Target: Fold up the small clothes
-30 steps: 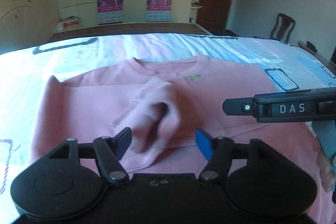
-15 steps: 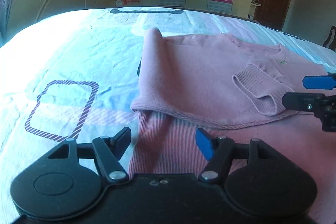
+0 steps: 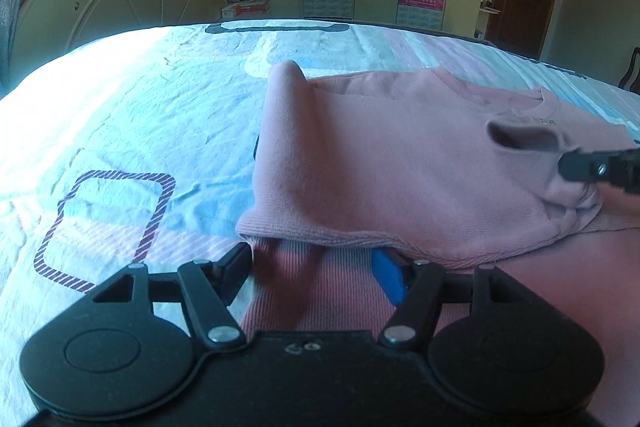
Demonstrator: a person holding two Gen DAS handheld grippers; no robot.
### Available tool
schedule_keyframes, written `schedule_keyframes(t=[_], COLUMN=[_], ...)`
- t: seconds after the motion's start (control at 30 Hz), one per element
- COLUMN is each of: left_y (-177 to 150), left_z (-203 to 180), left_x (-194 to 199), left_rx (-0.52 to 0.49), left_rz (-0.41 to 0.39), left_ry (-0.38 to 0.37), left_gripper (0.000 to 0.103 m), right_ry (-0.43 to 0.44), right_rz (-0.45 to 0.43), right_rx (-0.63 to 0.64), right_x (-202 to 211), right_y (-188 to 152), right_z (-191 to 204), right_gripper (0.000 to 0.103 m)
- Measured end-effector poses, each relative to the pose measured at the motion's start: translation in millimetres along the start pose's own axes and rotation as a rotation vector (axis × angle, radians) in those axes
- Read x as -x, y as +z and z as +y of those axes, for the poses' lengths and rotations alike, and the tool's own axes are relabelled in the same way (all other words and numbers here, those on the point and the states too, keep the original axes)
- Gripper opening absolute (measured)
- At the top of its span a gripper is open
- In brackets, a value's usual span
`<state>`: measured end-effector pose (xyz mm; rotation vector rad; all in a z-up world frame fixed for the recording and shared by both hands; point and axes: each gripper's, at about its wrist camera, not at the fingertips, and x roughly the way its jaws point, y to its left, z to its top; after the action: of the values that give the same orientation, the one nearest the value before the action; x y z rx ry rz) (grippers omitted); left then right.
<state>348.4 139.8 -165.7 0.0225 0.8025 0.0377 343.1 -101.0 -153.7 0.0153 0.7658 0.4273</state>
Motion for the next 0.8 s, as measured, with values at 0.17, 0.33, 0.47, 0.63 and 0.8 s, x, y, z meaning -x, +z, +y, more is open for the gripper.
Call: schedule_keyframes(t=[0.17,0.33,0.47,0.63,0.8], left_y=[4,6,3,3,6], left_z=[-8,-3,-2,-2,-5], left_x=[-7,-7,-3,-9,-12], left_rx=[-0.044,-0.021,-0.064,-0.047,-0.056], left_rz=[-0.017,-0.017,-0.035,-0.022,-0.034], left_ry=[0.029,0.055,0.097,0.108,0.116], left_gripper=[0.064,0.062,0.064,0.065,0.064], right_ry=[-0.094,-0.214,-0.153,-0.071,-0.063], right_rz=[-0.111,-0.053,0.001,-0.005,0.075], right_rx=[-0.166,-0.305,-0.411,-0.429,-0.377], right_x=[34,45,46,38,4], right_y=[13,-4,-14,-11,-5], right_z=[-54,-108,-134,-127,-102], right_gripper=[0.010,0.000,0.002,0.083,0.049])
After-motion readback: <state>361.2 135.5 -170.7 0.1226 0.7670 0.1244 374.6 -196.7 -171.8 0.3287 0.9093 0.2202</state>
